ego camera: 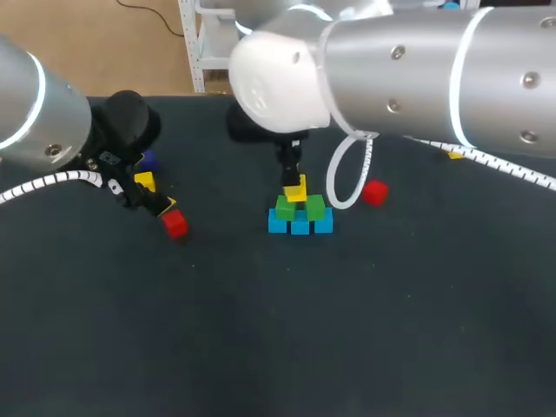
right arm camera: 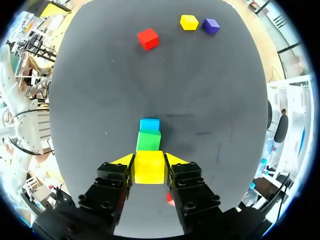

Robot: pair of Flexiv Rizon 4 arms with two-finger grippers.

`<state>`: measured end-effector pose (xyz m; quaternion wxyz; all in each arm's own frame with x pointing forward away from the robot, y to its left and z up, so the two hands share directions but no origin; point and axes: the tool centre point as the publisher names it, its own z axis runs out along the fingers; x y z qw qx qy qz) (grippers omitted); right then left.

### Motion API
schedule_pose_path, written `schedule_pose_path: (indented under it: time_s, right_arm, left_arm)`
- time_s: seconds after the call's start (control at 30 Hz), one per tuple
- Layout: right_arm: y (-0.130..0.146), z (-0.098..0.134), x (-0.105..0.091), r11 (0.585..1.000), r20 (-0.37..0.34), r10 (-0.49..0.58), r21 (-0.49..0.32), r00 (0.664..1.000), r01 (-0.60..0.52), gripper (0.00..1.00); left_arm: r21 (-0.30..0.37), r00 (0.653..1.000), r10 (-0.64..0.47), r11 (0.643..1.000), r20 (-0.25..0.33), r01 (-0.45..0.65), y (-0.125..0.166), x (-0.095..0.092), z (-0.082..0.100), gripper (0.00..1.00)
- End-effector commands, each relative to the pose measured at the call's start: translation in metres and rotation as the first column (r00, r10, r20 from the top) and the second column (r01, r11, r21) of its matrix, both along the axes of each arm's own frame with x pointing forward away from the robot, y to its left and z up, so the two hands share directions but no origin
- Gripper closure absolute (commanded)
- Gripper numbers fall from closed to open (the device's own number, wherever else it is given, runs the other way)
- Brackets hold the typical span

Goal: Place the blue cubes, place green cubes on the blue cubes, place the yellow cubes on the green cubes, then place the red cubes on the yellow cubes, and place purple cube on the red cubes.

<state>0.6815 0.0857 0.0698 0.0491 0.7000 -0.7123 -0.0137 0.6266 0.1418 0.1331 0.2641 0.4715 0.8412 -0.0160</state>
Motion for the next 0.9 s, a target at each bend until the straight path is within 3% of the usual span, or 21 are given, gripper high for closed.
schedule_pose_path:
  time_s: [0.03, 0.5, 0.9]
  right_arm:
    - [-0.007, 0.001, -0.006, 1.0, 0.004, 0.001, 0.017, 1.0, -0.001, 1.0]
    - [-0.012, -0.004, -0.016, 0.998, -0.027, 0.012, 0.062, 1.0, -0.01, 1.0]
    - [-0.005, -0.01, -0.011, 0.996, -0.035, 0.04, 0.084, 0.999, -0.036, 1.0]
  left_arm:
    - [-0.003, 1.0, -0.004, 1.0, 0.0, 0.004, 0.001, 0.001, 0.0, 0.0]
    - [-0.003, 1.0, -0.004, 1.0, 0.0, 0.004, 0.001, 0.001, 0.0, 0.0]
    - [-0.003, 1.0, -0.004, 1.0, 0.0, 0.004, 0.001, 0.001, 0.0, 0.0]
